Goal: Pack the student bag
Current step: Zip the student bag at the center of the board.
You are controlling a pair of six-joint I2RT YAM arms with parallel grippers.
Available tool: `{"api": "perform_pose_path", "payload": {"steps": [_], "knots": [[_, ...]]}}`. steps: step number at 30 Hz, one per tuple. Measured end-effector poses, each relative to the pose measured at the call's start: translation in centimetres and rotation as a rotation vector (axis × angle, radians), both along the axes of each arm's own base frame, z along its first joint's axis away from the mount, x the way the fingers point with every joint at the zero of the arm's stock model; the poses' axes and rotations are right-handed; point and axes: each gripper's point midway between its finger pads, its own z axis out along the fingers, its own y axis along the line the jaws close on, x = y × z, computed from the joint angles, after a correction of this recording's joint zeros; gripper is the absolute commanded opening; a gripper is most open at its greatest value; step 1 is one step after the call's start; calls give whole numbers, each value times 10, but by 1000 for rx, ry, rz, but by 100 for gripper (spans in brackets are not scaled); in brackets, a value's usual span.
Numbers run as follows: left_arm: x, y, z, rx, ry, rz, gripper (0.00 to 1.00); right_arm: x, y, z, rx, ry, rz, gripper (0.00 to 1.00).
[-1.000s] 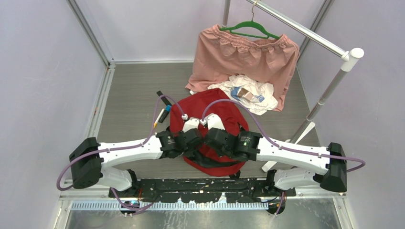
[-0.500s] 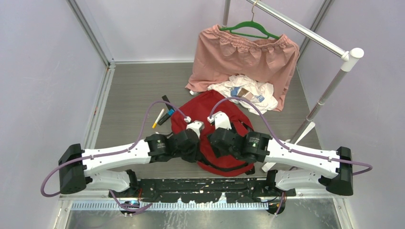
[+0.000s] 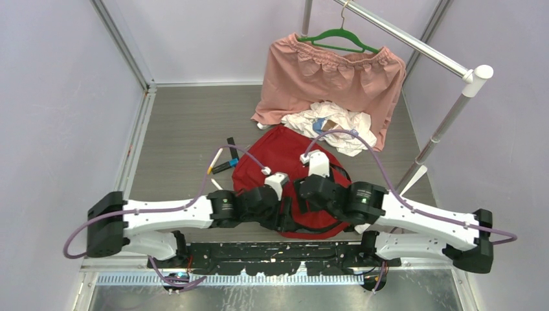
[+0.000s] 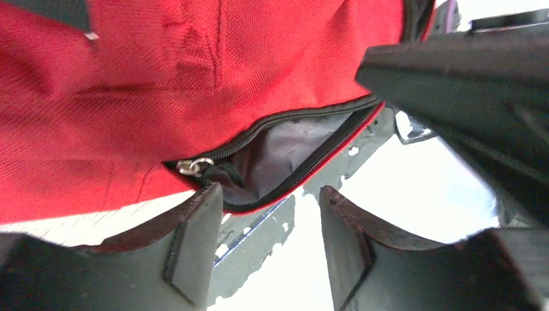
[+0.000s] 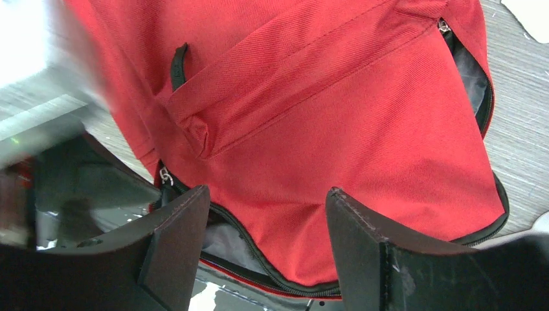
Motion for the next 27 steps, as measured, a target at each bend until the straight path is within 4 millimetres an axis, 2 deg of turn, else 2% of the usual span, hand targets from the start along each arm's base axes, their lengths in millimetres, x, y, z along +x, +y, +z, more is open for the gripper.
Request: {"api": "perform_pose_path", "payload": {"steps": [4,8,11,18,22,27], "knots": [[5,18,30,-98,-50,65,64,-6,-9,12,95,2,-28,68],[14,42,45,-164,-87,168,65,-20,-9,4,164,64,-24,53],[19,55,36,-149,-91,233,67,-32,5,-8,208,135,5,48],[26,75,9,-79,-78,330,69,-63,52,-43,252,289,70,47],[29,81,1,-76,-66,368,69,-68,57,-61,285,348,16,48],[31,84,-3,-78,-55,388,69,-71,62,-72,314,391,-41,45]]}}
